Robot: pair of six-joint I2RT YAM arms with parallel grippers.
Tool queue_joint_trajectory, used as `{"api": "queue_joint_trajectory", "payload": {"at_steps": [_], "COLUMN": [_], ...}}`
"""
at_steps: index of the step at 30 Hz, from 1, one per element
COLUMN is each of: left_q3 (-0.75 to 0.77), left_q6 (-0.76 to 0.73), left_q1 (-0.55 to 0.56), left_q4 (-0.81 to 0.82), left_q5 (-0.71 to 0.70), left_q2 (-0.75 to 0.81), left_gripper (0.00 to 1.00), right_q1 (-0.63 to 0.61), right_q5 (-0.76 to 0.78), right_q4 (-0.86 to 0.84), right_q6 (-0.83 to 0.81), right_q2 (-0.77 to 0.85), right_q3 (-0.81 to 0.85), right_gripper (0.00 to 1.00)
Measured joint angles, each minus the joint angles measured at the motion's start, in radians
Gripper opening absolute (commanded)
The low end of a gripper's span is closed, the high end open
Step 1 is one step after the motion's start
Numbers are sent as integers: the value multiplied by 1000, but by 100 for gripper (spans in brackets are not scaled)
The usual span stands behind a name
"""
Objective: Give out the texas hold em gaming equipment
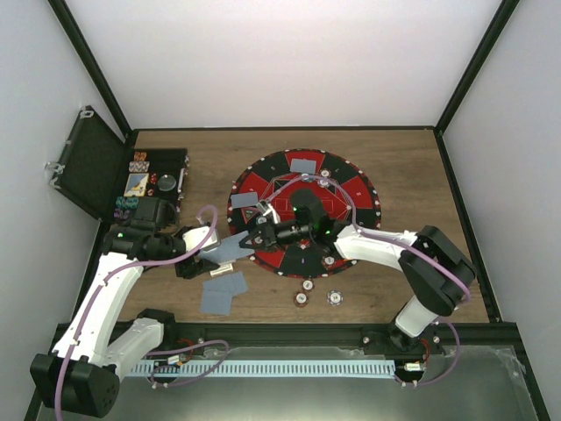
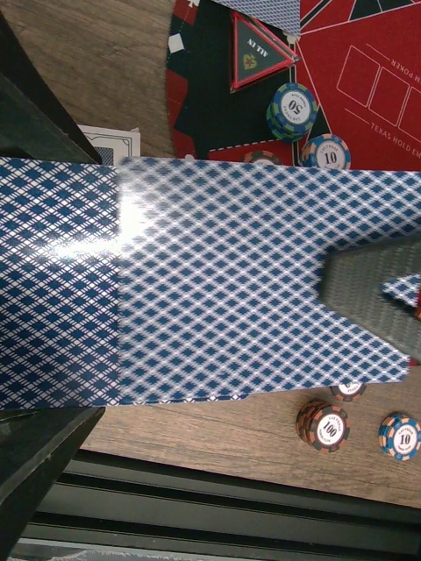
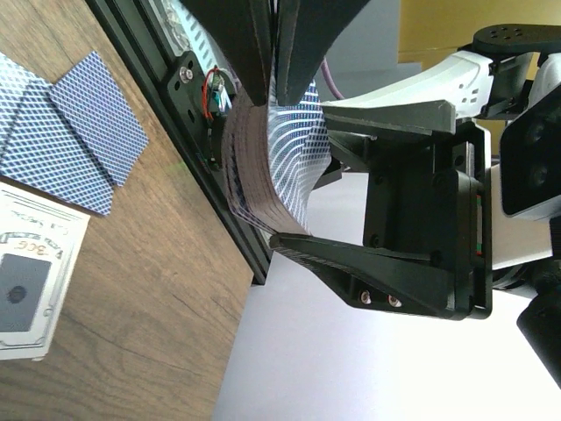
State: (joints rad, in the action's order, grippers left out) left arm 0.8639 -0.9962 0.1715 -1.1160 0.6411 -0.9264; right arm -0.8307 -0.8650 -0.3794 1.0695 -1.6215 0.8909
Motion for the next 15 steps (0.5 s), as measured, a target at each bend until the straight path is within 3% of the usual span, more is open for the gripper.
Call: {"api": "queue_joint_trajectory", "payload": {"at_steps": [8,15], "left_q3": [0,0], "left_q6": [0,-1], "left_q1": [0,0], "left_q4": [0,0], "left_q5": [0,-1], "left_q2": [0,0], "left_gripper": [4,4], "right_q1": [96,322], "right_q5": [5,-7], "right_q4": [52,167], "right_q6": [-22,-92], "right_q2": [107,245], "right_q3": [-95,-212], "right_gripper": [1,1]}}
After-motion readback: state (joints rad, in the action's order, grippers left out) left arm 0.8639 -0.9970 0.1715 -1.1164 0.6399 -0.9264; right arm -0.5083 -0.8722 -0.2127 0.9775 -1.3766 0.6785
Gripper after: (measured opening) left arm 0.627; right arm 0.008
